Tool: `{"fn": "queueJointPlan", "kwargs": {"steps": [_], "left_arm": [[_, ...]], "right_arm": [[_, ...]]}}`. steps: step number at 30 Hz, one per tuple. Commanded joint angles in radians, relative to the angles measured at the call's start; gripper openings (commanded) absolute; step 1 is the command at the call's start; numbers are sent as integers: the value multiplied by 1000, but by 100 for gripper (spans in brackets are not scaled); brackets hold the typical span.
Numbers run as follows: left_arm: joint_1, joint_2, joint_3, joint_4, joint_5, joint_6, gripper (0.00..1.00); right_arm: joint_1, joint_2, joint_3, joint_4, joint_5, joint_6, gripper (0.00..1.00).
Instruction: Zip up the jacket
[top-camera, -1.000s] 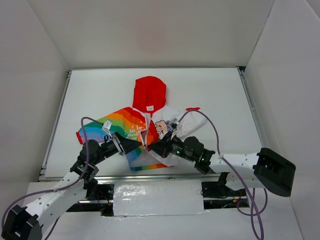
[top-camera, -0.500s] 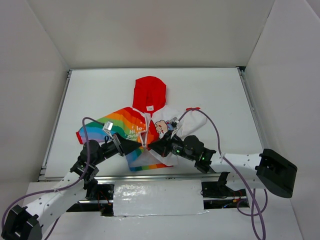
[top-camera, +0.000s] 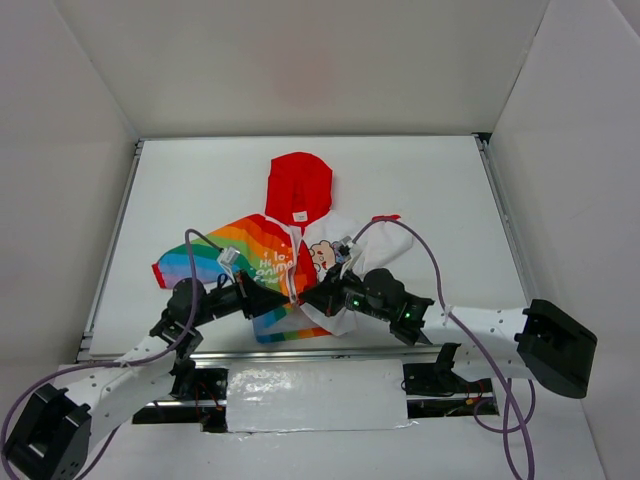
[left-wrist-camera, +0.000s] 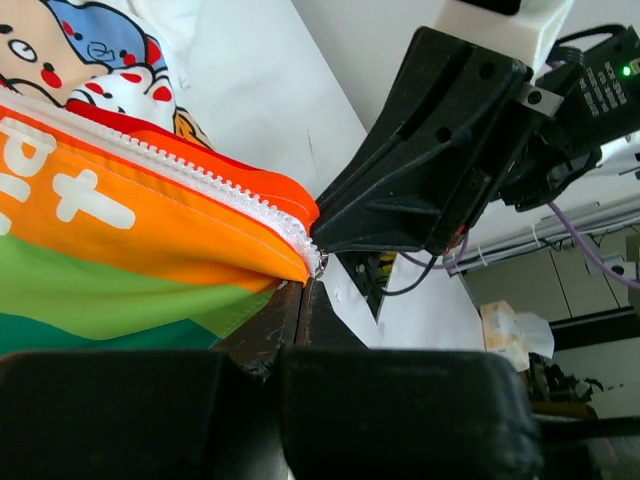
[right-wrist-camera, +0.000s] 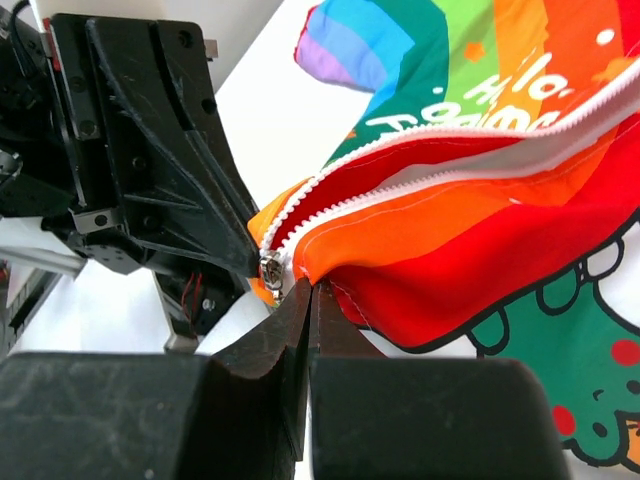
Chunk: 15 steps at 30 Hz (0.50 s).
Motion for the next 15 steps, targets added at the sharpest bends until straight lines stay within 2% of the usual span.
{"fn": "queueJointPlan", "kwargs": {"steps": [1,9,15], "left_arm": [[-6,15,-20,104,108,39,0],[-6,68,-46,17,76,112,0],[-7,132,-59,-39,-27,126,0]], "right_arm": [[-7,-6,72,28,4,-3,0],[-13,25,80,-17,18,25,0],[-18,98,113,-63,4,31,0]]}}
